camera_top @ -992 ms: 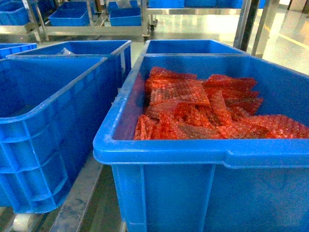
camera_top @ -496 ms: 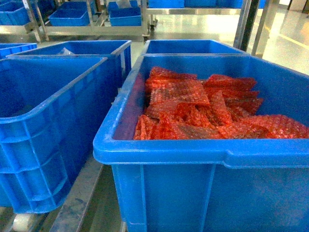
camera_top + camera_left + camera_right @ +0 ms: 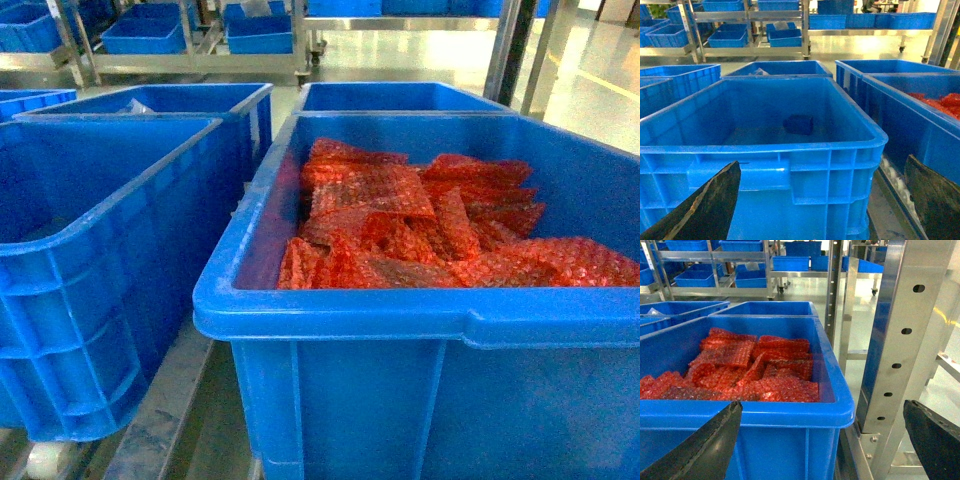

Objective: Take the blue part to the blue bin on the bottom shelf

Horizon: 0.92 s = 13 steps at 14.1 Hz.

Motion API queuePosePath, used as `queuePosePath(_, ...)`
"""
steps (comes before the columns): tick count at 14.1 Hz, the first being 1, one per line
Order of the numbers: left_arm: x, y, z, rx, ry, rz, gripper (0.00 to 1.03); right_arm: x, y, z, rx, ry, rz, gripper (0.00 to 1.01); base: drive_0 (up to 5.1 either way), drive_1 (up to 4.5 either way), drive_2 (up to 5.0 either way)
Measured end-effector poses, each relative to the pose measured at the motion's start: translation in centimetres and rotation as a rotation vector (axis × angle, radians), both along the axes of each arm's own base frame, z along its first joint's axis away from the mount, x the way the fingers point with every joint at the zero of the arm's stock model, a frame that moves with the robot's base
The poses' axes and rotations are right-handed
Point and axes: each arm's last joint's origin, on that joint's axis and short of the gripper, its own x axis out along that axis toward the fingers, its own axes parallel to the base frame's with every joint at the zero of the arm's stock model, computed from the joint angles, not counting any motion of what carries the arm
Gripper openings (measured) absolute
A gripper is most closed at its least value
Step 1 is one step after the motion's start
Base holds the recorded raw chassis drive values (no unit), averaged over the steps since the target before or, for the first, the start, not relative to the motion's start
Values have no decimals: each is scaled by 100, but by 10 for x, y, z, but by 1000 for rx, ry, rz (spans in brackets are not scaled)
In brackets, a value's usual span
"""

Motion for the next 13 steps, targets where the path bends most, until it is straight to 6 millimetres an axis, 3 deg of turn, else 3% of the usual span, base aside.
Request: queuePosePath(13,0,0,0,0,0,0,98,0,0,0,0,0,0,98,0,0,0)
